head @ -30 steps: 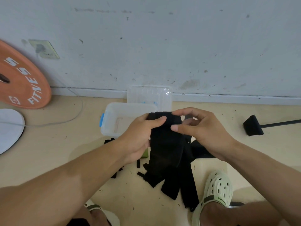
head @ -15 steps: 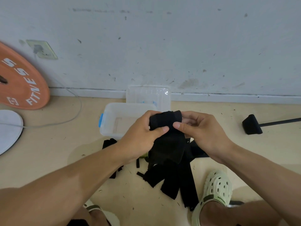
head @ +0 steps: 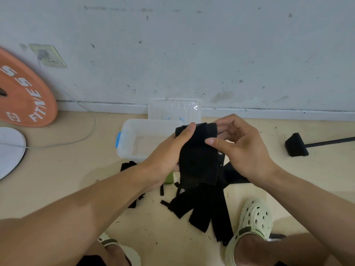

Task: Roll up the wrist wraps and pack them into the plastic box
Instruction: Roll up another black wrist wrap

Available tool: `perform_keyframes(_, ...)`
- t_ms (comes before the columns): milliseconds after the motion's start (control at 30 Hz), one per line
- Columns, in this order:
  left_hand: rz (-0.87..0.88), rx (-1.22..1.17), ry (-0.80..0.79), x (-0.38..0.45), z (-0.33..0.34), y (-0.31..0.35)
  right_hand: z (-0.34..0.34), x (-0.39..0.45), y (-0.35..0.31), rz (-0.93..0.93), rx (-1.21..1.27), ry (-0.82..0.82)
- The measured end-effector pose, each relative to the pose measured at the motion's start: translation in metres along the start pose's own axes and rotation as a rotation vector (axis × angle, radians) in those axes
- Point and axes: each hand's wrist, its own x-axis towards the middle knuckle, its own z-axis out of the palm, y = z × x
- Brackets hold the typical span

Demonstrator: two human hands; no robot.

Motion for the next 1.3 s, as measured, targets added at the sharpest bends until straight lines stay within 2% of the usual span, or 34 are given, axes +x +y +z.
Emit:
perform_keyframes(233,-0.001,-0.148,0.012,-0.001,-0.002,0.001,-0.005,0.002,0.0,0.017,-0.05,-0.08)
perform_keyframes(400,0.039,-0.212,0.106,0.002,-0.004,0.002,-0.01,0.004,-0.007,0.189,0.07,-0.16)
perform_keyframes(500,0.069,-0.187,0.1,0.003,-0.004,0.003,-0.009,0.007,0.0,0.258,0.107,-0.173)
perform_keyframes(633,0.107,-0.098,0.074,0.004,-0.005,-0.002,-0.008,0.006,-0.003,0.304,0.146,-0.297)
perform_keyframes(800,0.137,0.015,0.113,0.005,-0.007,-0.004,-0.008,0.006,-0.003,0.246,0.094,-0.224)
perform_keyframes(933,0.122,0.078,0.061,0.007,-0.007,-0.004,-0.007,0.006,-0.006,0.211,0.19,-0.156)
perform_keyframes(1067,0.135,0.078,0.042,0.004,-0.003,-0.003,-0.008,0.005,-0.007,0.196,0.239,-0.139)
perform_keyframes(1300,0.1,0.014,0.078,0.005,-0.004,-0.005,-0.009,0.006,-0.001,0.145,0.166,-0.142)
